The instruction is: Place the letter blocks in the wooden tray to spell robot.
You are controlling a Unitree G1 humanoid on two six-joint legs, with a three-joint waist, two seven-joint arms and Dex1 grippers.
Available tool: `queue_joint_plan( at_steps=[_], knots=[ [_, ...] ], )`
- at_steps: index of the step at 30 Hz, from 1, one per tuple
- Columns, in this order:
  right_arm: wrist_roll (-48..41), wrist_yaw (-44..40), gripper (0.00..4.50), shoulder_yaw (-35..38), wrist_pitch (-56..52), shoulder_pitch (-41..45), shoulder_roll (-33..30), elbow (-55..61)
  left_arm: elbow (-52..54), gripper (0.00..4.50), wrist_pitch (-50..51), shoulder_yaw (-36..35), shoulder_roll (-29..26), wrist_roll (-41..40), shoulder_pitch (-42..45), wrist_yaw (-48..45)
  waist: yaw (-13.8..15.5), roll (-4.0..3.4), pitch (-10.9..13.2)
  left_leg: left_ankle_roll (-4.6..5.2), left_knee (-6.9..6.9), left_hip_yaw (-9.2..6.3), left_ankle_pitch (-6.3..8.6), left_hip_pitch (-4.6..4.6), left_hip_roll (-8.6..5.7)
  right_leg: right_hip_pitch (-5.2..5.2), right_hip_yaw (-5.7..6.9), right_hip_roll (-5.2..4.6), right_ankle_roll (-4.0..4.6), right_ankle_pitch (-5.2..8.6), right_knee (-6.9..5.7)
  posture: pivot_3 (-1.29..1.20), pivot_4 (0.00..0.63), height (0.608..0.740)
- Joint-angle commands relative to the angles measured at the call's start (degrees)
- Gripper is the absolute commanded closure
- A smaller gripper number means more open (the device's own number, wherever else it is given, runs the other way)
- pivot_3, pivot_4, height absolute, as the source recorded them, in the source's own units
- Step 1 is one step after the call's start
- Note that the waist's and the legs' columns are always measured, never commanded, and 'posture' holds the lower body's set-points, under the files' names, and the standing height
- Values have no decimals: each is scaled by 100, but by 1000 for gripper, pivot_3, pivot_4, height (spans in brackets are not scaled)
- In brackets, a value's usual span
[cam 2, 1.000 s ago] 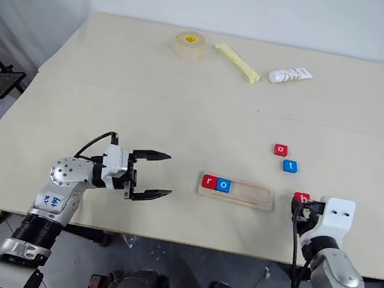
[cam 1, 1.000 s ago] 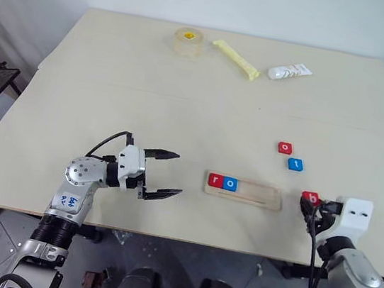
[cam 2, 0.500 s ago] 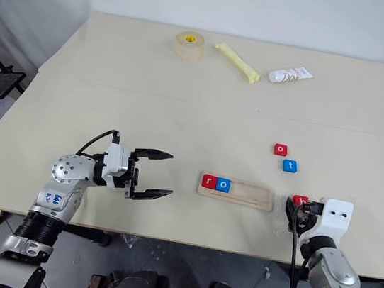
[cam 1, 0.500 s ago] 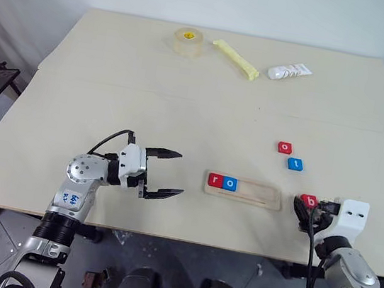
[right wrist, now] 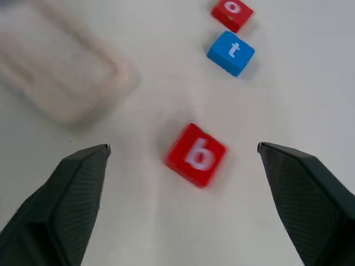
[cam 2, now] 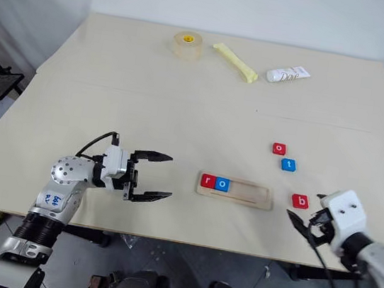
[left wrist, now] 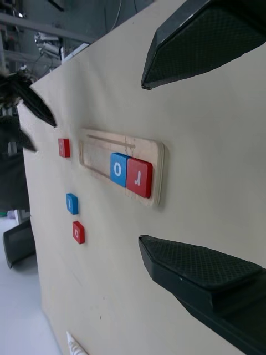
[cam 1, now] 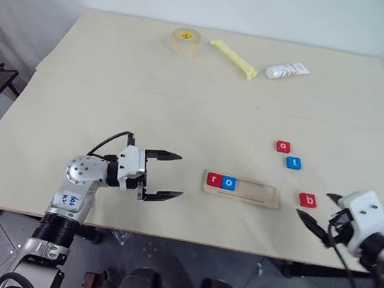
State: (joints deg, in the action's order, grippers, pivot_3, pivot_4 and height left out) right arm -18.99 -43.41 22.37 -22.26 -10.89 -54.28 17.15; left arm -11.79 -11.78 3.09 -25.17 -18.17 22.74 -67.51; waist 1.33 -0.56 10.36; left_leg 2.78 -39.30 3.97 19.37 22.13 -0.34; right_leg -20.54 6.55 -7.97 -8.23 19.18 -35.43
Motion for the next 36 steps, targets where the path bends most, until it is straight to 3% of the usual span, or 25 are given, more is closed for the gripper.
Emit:
queue_joint_plan(
  at_steps=[1,7,11,17,20,27,36],
  knots=[
    [168,-881,43,-196,598,273,-473,-641,200,0,-70,-45,-20,-155,-68,-60,1,1,0,0,0,0,0,0,0,0,1,-1,0,0,0,0,150,740],
    [570,-2337,43,-1326,1288,1629,-1083,-2195,194,0,-109,-2,31,-112,-111,-70,-5,2,1,1,-3,0,-1,1,-4,2,8,-7,0,0,0,0,150,740],
    [1055,-2961,43,-2211,1708,3010,-919,-3372,393,0,-121,28,52,-93,-287,-2,-44,2,2,1,-8,0,-1,4,-2,5,12,-8,0,0,11,0,150,740],
    [1364,-3309,43,-2715,1940,3590,-733,-4012,654,0,-91,-4,39,-93,-501,148,4,2,2,1,-10,-19,-1,11,-5,4,35,-17,0,0,1,0,150,740],
    [1426,-3454,673,-2828,1969,3727,-660,-4158,727,0,-93,-2,51,-68,-542,253,1,2,2,1,-17,-25,-1,12,-8,11,44,-21,0,0,1,0,150,740],
    [1544,-3524,3007,-2885,2034,3955,-623,-4339,918,0,-39,7,13,-78,-692,380,-14,2,2,1,-27,-25,-1,11,-6,17,44,-21,0,0,2,0,150,740],
    [1214,-3420,3037,-2387,798,3862,-919,-3273,786,0,-38,84,91,-43,-597,422,1,1,2,1,-31,-26,0,15,-6,15,46,-24,0,0,1,0,150,740]
  ],
)
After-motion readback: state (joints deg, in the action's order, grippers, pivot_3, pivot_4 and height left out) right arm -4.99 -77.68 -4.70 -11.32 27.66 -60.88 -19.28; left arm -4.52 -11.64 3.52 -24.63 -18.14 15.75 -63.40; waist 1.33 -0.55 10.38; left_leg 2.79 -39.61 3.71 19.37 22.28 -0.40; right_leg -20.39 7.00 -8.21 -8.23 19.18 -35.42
